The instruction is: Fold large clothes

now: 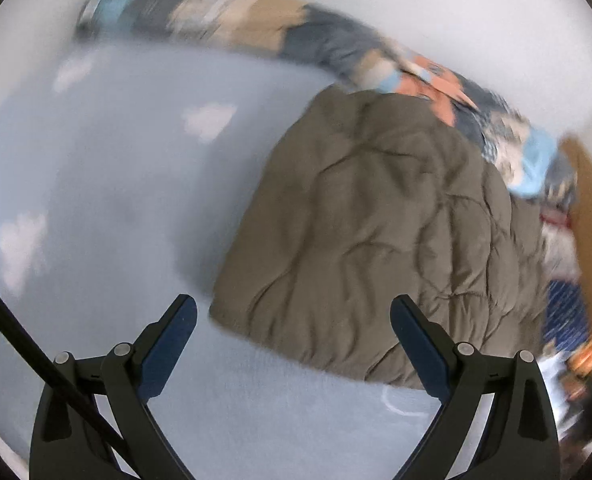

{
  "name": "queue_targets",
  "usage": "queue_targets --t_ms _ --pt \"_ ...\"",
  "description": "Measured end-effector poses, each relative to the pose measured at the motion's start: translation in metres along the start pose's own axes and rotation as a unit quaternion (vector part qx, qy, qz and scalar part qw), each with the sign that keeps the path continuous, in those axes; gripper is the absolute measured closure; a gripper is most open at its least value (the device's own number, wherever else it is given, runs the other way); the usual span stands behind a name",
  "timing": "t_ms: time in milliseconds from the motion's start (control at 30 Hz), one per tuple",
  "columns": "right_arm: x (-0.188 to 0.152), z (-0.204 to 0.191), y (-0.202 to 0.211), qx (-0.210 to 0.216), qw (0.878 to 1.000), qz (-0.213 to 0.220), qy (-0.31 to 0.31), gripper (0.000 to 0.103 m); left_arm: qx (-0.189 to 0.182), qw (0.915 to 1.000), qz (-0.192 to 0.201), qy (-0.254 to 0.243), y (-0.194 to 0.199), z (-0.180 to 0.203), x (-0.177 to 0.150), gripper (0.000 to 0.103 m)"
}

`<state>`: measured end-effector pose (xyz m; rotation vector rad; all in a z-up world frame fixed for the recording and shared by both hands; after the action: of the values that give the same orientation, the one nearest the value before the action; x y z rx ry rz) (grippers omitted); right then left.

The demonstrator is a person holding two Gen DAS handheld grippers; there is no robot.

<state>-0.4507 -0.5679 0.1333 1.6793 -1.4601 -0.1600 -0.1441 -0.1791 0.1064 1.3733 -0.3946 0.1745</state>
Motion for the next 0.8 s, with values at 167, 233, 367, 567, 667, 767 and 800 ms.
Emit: queue_targets --t_ms 167,233,367,567,667,767,800 --pt "-0.017 0.042 0.018 0.039 0.993 0.022 -0.107 0.033 -0.089 0.9820 -0.096 0.136 -0.033 -0.040 -0.020 0.006" --pt "-0.026 0.061 0.017 0.068 0.984 0.023 -0.161 0.033 -0.106 0.9771 -0.104 0.152 -0.038 -0.040 -0.025 0.006" --pt "-0.033 0.082 0.012 0.102 0.968 0.035 -0.225 0.033 -0.134 0.9709 -0.085 0.179 -0.039 -0.032 -0.029 0.006" --pt "-0.031 0.089 -0.007 0.123 0.960 0.049 -0.246 0.029 -0.147 0.9622 -0.078 0.215 -0.058 -0.023 -0.024 0.006" --pt "-0.030 0.094 -0.025 0.119 0.958 0.040 -0.256 0.028 -0.154 0.9550 -0.079 0.241 -0.069 -0.025 -0.022 0.006" --pt "-0.029 0.098 -0.042 0.121 0.957 0.040 -0.262 0.028 -0.164 0.9505 -0.072 0.254 -0.079 -0.024 -0.019 0.006" --pt "-0.028 0.098 -0.047 0.122 0.956 0.039 -0.265 0.028 -0.166 0.9499 -0.069 0.256 -0.082 -0.023 -0.018 0.006"
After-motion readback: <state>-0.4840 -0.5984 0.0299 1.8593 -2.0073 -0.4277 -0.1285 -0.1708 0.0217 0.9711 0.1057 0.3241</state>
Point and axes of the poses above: each gripper's, at about its wrist camera, not at the fingertips, and y roughly against the way its jaws point, z to its right, x to its top, the point moved 3 cm from there along -y, roughly the way its jaws point, and after that the axes turned 14 degrees about x, right-handed, at the moved point
